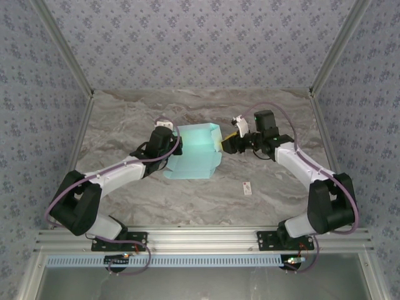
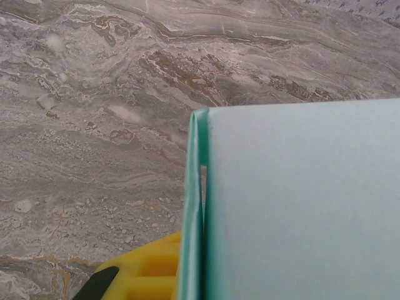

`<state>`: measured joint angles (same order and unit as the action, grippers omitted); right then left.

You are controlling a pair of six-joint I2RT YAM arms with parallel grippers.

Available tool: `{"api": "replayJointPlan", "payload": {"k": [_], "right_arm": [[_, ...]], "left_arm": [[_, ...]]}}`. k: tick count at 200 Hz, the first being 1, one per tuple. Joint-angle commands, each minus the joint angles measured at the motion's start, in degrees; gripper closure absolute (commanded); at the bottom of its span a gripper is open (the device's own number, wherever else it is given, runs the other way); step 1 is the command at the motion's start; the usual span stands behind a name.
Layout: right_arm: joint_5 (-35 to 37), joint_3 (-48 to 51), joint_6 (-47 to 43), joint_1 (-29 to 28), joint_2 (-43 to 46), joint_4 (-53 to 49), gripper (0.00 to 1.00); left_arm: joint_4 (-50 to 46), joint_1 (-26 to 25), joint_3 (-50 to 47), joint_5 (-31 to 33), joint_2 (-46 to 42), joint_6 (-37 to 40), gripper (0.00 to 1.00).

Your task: Fold the paper box

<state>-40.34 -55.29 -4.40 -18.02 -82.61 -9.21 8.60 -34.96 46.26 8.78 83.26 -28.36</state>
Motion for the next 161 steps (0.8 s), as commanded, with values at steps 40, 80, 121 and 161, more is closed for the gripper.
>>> {"api": "replayJointPlan", "payload": {"k": [40,80,121,161], "right_arm": [[-0.63,-4.49,-1.05,-2.46,-2.65,1.71,0.55],[4.15,-5.71,-0.87,-4.2,-3.14,1.43,0.61],[12.51,-6.41,-0.34,-7.38,-3.43,1.66,0.63],[22.11,-7.1,0.43,-10.89,-3.98,3.08,0.64]], "left_arm": [[0.0,-0.38,1.47,-0.73,-0.29,0.5,1.0],[0.14,-0.51,1.16,-0.77,-0.53,0.41,1.0],[0.19,-0.53,1.11,-0.8,-0.66,0.5,1.0],[0.2,-0.56,0.9,-0.91,-0.7,0.41,1.0]]}}
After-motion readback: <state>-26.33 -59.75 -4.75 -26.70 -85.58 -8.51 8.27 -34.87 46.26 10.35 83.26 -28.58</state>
